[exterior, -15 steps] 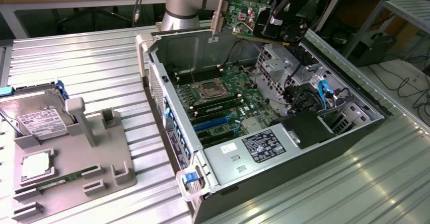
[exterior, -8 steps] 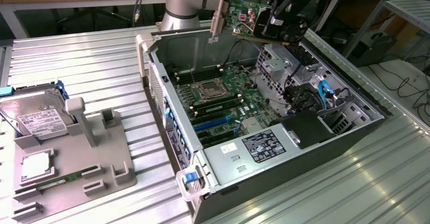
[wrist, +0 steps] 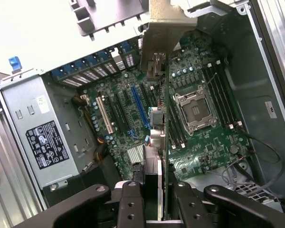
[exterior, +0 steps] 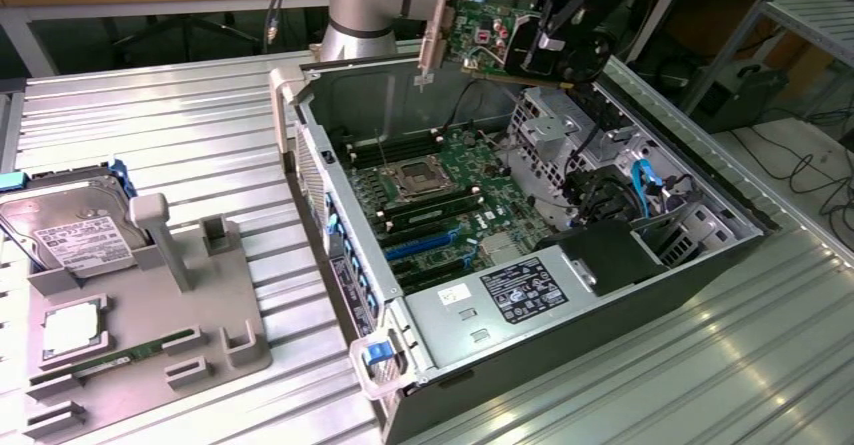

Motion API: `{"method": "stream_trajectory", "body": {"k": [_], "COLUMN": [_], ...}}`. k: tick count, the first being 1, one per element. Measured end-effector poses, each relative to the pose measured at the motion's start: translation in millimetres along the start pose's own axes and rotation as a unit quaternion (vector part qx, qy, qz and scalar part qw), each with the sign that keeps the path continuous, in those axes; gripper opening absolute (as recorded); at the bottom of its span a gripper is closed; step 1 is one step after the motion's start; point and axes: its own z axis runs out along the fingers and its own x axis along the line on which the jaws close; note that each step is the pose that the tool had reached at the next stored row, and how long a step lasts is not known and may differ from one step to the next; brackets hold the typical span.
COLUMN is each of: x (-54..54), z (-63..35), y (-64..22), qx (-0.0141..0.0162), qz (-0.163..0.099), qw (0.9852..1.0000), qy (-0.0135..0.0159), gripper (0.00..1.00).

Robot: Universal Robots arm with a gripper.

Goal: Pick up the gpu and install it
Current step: 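Insert the gpu into the slot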

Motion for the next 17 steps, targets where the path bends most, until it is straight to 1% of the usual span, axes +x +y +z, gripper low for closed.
{"method": "stream_trajectory", "body": {"k": [1, 3, 17], "x": [0.0, 0.0, 0.0], "z": [0.0, 0.0, 0.0], "y": [0.0, 0.0, 0.0], "qx": [0.0002, 0.0003, 0.0011], "qz": [-0.008, -0.014, -0.046], "qw": [1.0000, 0.9999, 0.9989], "qy": [0.0003, 0.0006, 0.0022], "gripper": [0.27, 0.27, 0.27]}}
